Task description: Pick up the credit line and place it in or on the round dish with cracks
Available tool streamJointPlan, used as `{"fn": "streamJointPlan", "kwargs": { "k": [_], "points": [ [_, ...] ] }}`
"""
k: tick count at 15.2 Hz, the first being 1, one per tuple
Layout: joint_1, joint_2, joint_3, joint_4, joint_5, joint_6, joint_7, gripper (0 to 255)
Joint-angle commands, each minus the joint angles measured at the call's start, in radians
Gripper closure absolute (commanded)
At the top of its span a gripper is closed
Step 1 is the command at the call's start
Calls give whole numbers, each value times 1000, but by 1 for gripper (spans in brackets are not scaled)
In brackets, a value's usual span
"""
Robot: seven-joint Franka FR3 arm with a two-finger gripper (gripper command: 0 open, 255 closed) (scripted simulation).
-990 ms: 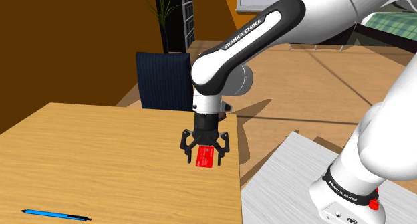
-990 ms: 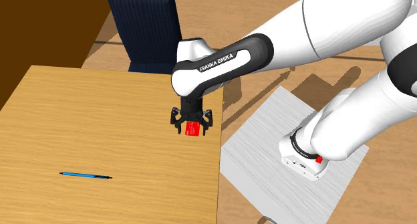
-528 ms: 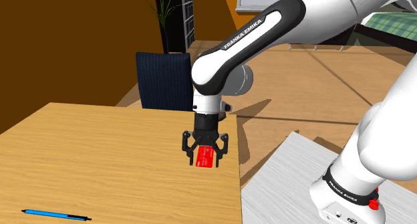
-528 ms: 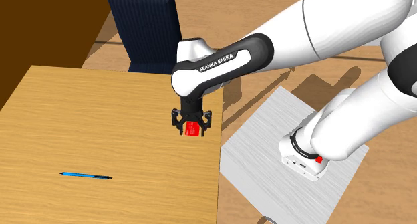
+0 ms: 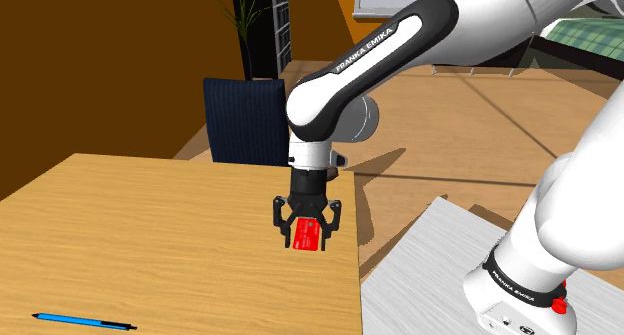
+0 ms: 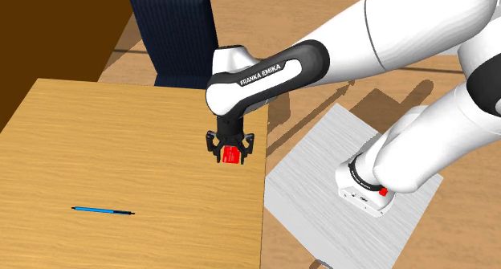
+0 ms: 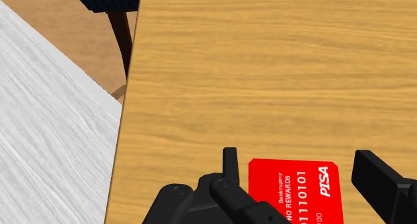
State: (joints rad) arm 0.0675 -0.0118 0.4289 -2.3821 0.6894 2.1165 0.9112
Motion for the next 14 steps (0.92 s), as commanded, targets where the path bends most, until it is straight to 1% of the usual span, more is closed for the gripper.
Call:
{"fn": "streamJointPlan", "kwargs": {
  "k": [1, 14],
  "points": [
    [1, 6, 1, -3, 1, 9, -2, 255],
    [-10, -116, -17, 58, -17, -160, 70, 255]
  ]
}}
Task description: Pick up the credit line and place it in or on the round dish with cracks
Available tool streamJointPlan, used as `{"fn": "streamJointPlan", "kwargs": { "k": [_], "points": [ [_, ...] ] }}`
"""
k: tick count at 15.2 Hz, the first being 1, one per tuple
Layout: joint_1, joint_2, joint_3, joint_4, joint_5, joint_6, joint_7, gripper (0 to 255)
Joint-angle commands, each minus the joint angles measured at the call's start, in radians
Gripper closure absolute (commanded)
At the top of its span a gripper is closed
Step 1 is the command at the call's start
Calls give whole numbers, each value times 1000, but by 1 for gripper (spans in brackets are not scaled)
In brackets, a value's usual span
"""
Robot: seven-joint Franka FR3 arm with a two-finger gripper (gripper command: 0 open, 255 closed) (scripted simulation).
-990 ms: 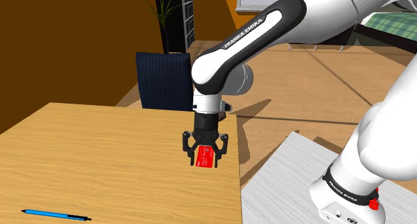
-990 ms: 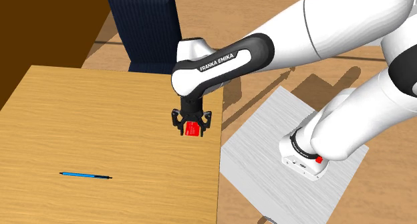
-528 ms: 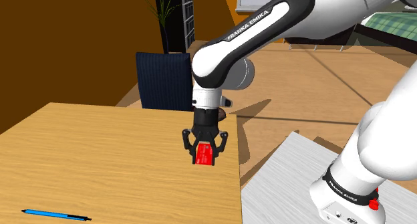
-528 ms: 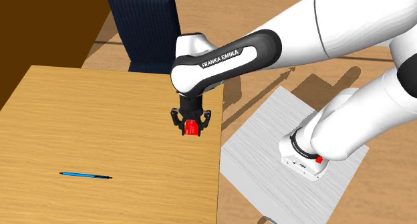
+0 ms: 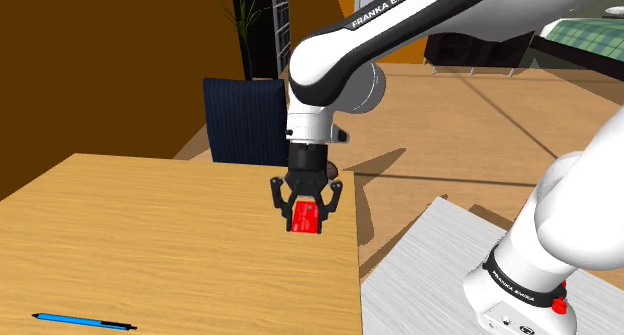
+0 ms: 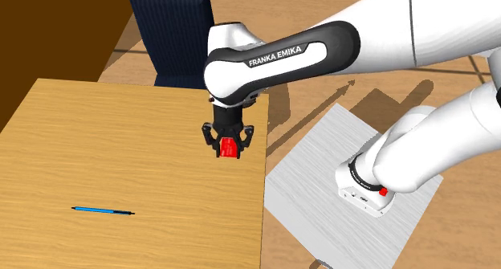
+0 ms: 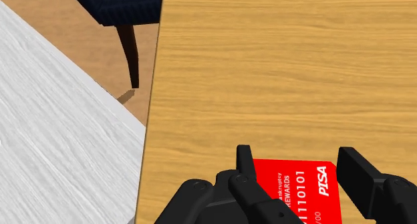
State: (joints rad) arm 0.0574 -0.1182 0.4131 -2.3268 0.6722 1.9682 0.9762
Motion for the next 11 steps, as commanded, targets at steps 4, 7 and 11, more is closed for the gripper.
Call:
{"fn": "streamJointPlan", "kwargs": {
  "k": [4, 7, 11],
  "points": [
    [-3, -39, -8, 28, -5, -62, 27, 255],
    [-4, -54, -12, 43, -8, -89, 39, 255],
    [-56, -15, -68, 92, -65, -144, -21, 255]
  ]
}}
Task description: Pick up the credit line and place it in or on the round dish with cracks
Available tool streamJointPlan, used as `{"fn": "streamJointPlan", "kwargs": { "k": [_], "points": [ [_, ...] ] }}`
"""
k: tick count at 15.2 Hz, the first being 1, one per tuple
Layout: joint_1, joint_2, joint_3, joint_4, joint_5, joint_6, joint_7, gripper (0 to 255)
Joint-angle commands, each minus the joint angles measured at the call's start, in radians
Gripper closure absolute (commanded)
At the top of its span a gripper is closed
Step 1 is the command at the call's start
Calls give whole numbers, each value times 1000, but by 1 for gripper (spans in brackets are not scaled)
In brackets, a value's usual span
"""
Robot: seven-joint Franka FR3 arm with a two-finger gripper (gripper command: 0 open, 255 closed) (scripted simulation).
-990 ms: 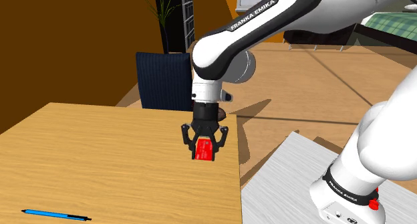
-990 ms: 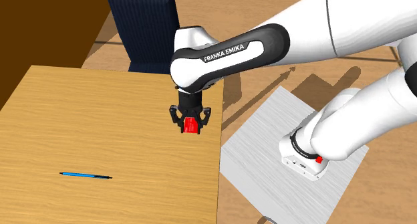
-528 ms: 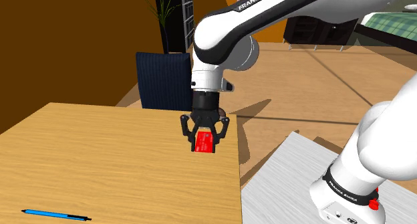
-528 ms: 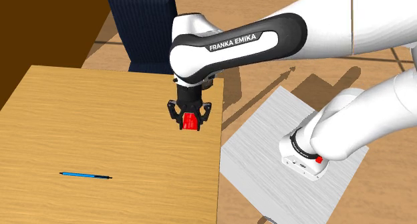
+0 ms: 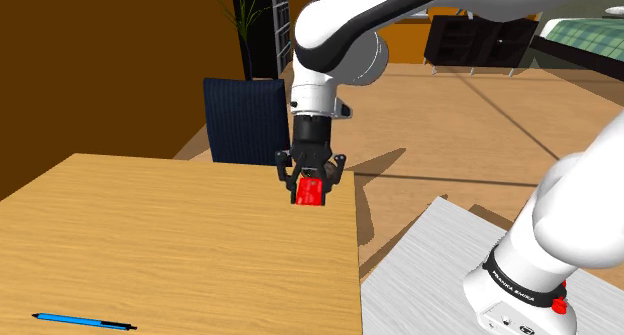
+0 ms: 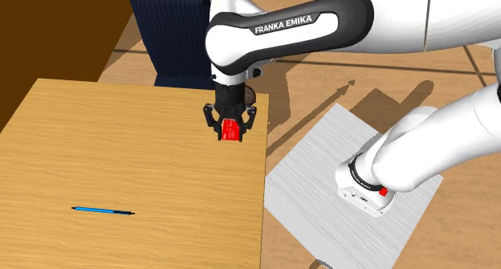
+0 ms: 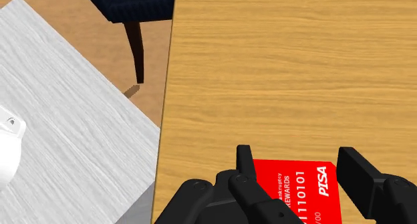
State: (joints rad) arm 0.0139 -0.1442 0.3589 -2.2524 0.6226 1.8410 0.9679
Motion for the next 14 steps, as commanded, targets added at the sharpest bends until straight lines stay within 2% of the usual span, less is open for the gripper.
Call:
{"fn": "streamJointPlan", "kwargs": {
  "k": [1, 11, 14],
  "points": [
    [-25, 22, -27, 33, -29, -31, -26, 255],
    [-141, 194, -147, 259, -164, -173, -155, 255],
    [-140, 208, -145, 235, -164, -137, -168, 255]
  ]
}}
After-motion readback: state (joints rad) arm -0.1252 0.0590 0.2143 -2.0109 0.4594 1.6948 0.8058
